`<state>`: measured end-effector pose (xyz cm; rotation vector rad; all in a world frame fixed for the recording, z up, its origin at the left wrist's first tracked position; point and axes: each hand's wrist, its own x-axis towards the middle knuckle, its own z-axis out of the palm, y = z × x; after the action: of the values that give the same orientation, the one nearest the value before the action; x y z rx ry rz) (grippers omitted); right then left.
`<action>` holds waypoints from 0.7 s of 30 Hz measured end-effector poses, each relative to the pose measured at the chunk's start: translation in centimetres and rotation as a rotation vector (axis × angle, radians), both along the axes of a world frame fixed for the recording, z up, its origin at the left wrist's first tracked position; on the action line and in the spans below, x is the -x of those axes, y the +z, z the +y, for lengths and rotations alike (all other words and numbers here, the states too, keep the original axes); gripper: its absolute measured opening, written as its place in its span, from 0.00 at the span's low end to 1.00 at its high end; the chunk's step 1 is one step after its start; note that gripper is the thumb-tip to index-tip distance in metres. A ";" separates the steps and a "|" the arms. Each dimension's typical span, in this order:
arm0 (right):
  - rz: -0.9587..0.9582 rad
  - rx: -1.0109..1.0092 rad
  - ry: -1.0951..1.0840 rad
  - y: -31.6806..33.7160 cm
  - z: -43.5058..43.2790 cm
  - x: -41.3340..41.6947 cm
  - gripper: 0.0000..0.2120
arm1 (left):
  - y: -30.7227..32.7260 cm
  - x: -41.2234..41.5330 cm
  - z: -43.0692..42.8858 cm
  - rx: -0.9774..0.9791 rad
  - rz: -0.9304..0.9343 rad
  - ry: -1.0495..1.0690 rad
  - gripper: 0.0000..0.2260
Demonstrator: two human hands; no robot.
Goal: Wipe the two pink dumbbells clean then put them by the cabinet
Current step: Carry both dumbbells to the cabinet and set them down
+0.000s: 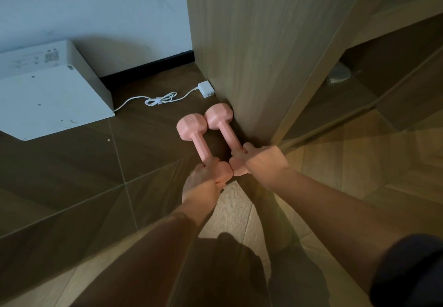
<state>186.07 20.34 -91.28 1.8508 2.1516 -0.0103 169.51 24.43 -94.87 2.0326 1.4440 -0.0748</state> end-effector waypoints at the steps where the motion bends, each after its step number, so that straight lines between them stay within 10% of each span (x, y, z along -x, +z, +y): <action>1: 0.003 0.002 -0.012 0.1 0.0 0.0 0.20 | 0.0 -0.1 0.0 0.000 0.007 -0.004 0.26; 12: 0.024 0.123 -0.173 2.2 0.1 1.4 0.22 | 1.7 0.2 0.3 -0.007 0.188 -0.104 0.36; 21: 1.377 0.073 -1.124 12.3 -6.3 2.1 0.13 | 15.6 2.8 -3.6 0.022 -0.161 -0.148 0.11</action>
<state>183.94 14.09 -78.96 3.1167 1.0023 -1.9836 166.75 20.86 -79.23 2.0747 1.1887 0.0112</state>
